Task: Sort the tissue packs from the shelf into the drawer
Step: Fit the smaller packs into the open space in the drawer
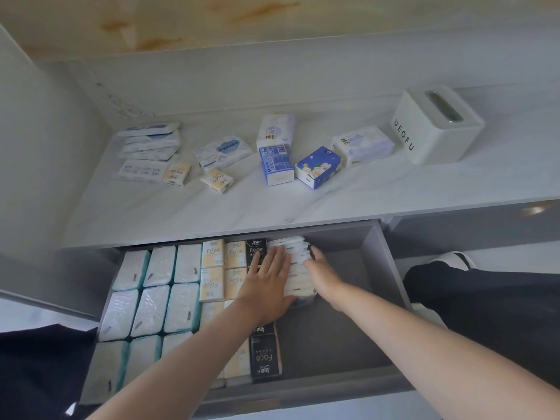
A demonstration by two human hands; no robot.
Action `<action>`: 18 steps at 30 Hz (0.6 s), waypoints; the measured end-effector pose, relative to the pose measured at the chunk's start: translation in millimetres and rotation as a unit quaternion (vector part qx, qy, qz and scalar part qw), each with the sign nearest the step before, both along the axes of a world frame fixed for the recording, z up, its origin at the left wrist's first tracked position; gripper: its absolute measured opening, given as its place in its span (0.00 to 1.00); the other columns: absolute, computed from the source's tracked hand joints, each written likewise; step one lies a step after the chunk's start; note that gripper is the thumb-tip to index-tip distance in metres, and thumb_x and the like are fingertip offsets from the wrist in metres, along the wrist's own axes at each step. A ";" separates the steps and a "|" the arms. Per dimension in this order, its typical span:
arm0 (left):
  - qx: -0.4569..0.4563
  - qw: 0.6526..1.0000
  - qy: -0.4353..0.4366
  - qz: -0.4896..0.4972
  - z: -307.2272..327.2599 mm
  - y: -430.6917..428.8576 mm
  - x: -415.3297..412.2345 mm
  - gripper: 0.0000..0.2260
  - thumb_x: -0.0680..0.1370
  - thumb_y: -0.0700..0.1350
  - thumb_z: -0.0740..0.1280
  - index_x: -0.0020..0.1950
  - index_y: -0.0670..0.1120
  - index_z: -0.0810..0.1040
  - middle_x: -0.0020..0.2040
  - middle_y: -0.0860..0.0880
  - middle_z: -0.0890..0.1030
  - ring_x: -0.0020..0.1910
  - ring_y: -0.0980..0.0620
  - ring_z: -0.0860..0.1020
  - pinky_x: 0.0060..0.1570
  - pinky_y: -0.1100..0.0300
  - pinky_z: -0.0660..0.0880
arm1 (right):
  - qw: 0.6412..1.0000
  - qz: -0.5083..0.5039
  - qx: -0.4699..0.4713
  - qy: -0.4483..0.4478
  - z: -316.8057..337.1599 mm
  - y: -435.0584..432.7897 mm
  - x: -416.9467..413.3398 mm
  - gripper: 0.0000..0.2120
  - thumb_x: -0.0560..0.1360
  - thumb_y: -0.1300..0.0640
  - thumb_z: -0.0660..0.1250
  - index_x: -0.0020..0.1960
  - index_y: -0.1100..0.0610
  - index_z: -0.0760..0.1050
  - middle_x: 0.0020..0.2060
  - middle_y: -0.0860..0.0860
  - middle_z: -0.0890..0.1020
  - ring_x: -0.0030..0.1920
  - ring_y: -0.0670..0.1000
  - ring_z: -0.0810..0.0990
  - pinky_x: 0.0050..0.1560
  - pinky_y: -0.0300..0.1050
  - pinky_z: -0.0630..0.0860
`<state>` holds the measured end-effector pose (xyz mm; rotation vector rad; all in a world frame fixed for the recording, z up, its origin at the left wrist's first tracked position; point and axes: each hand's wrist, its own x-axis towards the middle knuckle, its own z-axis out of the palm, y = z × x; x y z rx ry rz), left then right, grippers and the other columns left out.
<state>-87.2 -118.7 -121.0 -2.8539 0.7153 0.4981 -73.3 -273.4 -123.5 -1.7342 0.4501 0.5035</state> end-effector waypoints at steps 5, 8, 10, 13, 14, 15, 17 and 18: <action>-0.002 1.000 0.007 -0.007 2.3 3.1 1.4 0.40 0.79 0.65 0.52 0.79 0.44 0.36 0.79 0.44 0.35 0.78 0.46 0.36 0.76 0.44 0.38 | 0.988 0.119 -0.095 -0.005 0.7 4.1 1.0 0.32 0.77 0.56 0.63 0.77 0.46 0.54 0.68 0.48 0.73 0.62 0.51 0.75 0.61 0.42 0.70; -0.014 1.000 0.020 -0.007 8.9 5.5 4.2 0.41 0.79 0.65 0.55 0.80 0.45 0.37 0.80 0.45 0.36 0.78 0.46 0.37 0.76 0.44 0.39 | 0.974 0.112 -0.198 -0.012 8.8 -1.7 4.5 0.30 0.77 0.54 0.61 0.78 0.50 0.57 0.70 0.53 0.71 0.66 0.55 0.73 0.61 0.44 0.71; -0.032 0.999 0.026 -0.004 13.0 7.1 5.0 0.41 0.78 0.64 0.57 0.80 0.46 0.39 0.80 0.45 0.38 0.79 0.46 0.38 0.77 0.45 0.40 | 0.954 0.131 -0.268 -0.035 17.6 -3.0 2.9 0.29 0.78 0.53 0.60 0.77 0.52 0.57 0.72 0.55 0.67 0.69 0.58 0.70 0.66 0.49 0.70; -0.062 0.997 0.036 0.002 20.1 9.2 5.6 0.39 0.78 0.62 0.59 0.81 0.47 0.43 0.81 0.46 0.41 0.79 0.47 0.40 0.77 0.46 0.41 | 0.906 0.172 -0.372 -0.109 34.1 0.9 -3.2 0.25 0.78 0.53 0.60 0.75 0.52 0.60 0.70 0.54 0.68 0.67 0.57 0.71 0.62 0.52 0.72; -0.077 0.996 0.032 0.004 24.1 9.5 6.5 0.38 0.78 0.61 0.59 0.81 0.48 0.45 0.81 0.47 0.44 0.79 0.47 0.42 0.77 0.47 0.42 | 0.891 0.181 -0.393 -0.136 40.3 2.4 -3.9 0.24 0.78 0.54 0.60 0.74 0.51 0.62 0.69 0.53 0.68 0.66 0.56 0.72 0.61 0.51 0.73; -0.098 0.995 0.023 0.006 29.3 10.0 7.9 0.37 0.78 0.61 0.60 0.81 0.48 0.48 0.81 0.47 0.47 0.79 0.47 0.44 0.77 0.47 0.43 | 0.880 0.190 -0.403 -0.167 47.1 4.3 -3.9 0.22 0.78 0.55 0.60 0.72 0.51 0.64 0.68 0.52 0.70 0.65 0.55 0.73 0.60 0.50 0.73; -0.150 0.989 -0.009 0.013 41.7 12.7 14.3 0.33 0.78 0.58 0.61 0.79 0.50 0.54 0.79 0.48 0.56 0.78 0.47 0.53 0.76 0.50 0.50 | 0.865 0.209 -0.400 -0.220 60.4 10.2 0.3 0.18 0.78 0.57 0.60 0.67 0.50 0.70 0.65 0.49 0.74 0.62 0.52 0.76 0.56 0.47 0.74; -0.176 0.984 -0.027 0.019 48.9 15.6 19.5 0.31 0.78 0.56 0.62 0.78 0.51 0.57 0.77 0.49 0.61 0.76 0.47 0.58 0.74 0.51 0.54 | 0.860 0.214 -0.393 -0.245 68.0 14.6 4.4 0.16 0.78 0.57 0.60 0.65 0.50 0.73 0.63 0.48 0.75 0.60 0.52 0.77 0.54 0.47 0.74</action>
